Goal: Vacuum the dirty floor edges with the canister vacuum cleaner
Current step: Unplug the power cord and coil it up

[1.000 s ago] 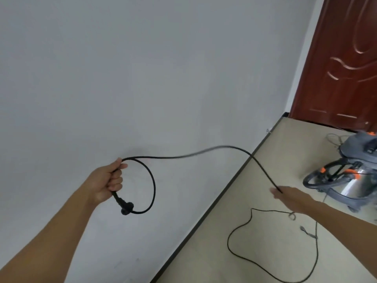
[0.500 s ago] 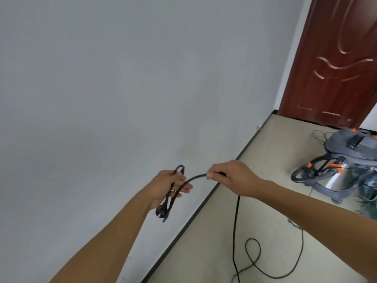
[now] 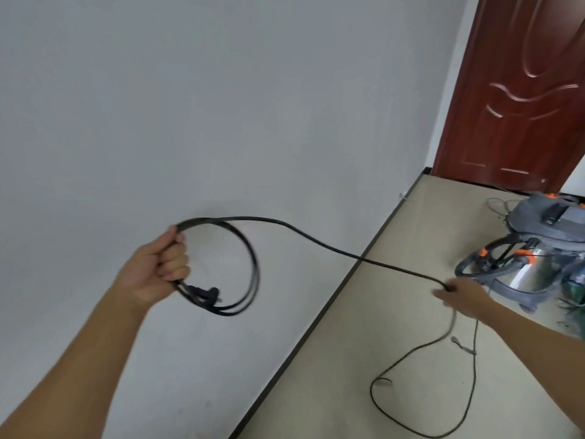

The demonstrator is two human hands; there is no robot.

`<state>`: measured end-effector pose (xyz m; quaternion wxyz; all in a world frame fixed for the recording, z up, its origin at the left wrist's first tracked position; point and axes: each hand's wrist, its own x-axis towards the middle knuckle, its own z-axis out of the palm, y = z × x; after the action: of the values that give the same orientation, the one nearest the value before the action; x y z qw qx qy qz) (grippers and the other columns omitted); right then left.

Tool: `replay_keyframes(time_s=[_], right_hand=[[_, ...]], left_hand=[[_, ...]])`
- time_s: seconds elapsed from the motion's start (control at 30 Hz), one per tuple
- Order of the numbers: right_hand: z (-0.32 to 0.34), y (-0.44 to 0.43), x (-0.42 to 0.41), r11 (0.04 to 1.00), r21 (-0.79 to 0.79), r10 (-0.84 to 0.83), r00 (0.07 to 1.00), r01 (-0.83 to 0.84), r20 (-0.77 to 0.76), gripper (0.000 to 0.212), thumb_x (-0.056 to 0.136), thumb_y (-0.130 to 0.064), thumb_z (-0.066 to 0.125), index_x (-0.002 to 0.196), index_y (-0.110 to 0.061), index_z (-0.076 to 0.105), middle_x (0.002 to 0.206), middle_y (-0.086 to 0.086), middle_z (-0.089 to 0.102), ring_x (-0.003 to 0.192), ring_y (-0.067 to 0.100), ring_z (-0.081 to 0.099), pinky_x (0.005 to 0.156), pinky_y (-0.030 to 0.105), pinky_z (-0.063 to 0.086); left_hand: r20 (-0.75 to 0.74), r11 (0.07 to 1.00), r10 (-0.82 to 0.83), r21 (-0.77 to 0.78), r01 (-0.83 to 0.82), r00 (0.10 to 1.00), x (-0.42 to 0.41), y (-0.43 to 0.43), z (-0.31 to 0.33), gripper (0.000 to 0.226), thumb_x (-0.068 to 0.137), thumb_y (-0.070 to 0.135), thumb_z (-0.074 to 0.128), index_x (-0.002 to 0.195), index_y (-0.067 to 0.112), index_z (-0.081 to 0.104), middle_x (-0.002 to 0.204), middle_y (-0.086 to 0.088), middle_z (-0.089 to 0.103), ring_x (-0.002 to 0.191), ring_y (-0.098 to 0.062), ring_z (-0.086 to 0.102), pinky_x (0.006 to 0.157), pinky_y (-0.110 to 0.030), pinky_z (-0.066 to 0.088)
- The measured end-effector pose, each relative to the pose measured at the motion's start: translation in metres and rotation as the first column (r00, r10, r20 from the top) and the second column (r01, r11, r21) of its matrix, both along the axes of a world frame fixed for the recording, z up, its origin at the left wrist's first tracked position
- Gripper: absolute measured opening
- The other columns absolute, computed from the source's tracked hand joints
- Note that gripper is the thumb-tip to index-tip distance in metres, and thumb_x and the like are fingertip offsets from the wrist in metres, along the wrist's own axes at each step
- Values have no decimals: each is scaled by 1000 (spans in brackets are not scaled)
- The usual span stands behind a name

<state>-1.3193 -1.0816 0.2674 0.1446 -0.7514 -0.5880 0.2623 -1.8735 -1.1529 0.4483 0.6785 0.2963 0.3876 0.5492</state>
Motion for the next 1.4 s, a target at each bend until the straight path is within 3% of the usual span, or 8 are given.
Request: replay_keyframes(time_s=[0.13,0.27,0.47,0.7,0.8,0.9,1.17,1.4], right_hand=[[-15,-23,29,986,-129,-96,994,101,50,49,100,-42,46,74,-4,64,58,4,65,62,27,64,58,29,41],[13,-28,-37,933,-184,350,899,-309,264,32,100,-53,35,91,-24,46,75,-5,58,73,17,58,65,32,42],[86,-43,-125,772,161,613,787,-614,62,18,100,-36,50,96,-24,63,68,-14,55,64,2,51,61,19,38],[121,-24,-146,820,374,505,856,-433,-115,25,100,-36,50,84,-24,65,74,-9,63,70,12,57,68,30,45],[112,-15,-132,858,344,459,871,-382,-178,31,95,-41,59,74,-17,61,62,-9,54,56,8,47,58,27,39],[92,-15,-98,908,256,396,880,-332,-263,33,79,-47,76,78,-17,61,50,-13,48,46,3,38,50,19,31],[-34,-16,103,990,-111,-88,996,86,-12,25,86,-31,69,69,-15,61,70,5,69,70,21,65,63,30,46],[-76,-3,185,951,-286,-83,987,120,136,24,102,-29,45,93,-13,60,90,5,68,89,24,64,69,31,45]], left_hand=[[-241,976,187,-65,-208,952,-31,-5,2,28,95,33,46,71,18,49,54,9,8,46,-8,4,32,-17,14],[-366,964,183,-117,-240,913,8,10,-25,33,103,28,39,73,16,46,39,11,23,33,-4,11,34,-13,13],[-491,984,61,-118,-136,869,80,25,-62,25,102,22,43,85,8,52,46,5,39,34,-6,29,33,-16,23],[-436,934,-342,-258,248,832,173,17,-66,23,103,21,40,90,5,49,94,-27,71,80,-38,70,67,-37,56],[-369,879,-466,-295,374,804,196,22,-68,25,102,26,42,90,6,53,59,-9,54,45,-18,45,47,-26,39],[-310,848,-519,-304,435,796,204,34,-65,34,98,35,47,85,7,62,52,4,25,41,-8,19,40,-21,17],[-107,977,-187,-126,173,977,170,95,-20,27,86,32,53,66,15,59,45,11,18,40,-5,7,31,-16,17],[-228,993,14,-110,-40,974,178,146,-15,29,96,32,44,72,17,50,45,11,19,46,-7,6,34,-16,17]])
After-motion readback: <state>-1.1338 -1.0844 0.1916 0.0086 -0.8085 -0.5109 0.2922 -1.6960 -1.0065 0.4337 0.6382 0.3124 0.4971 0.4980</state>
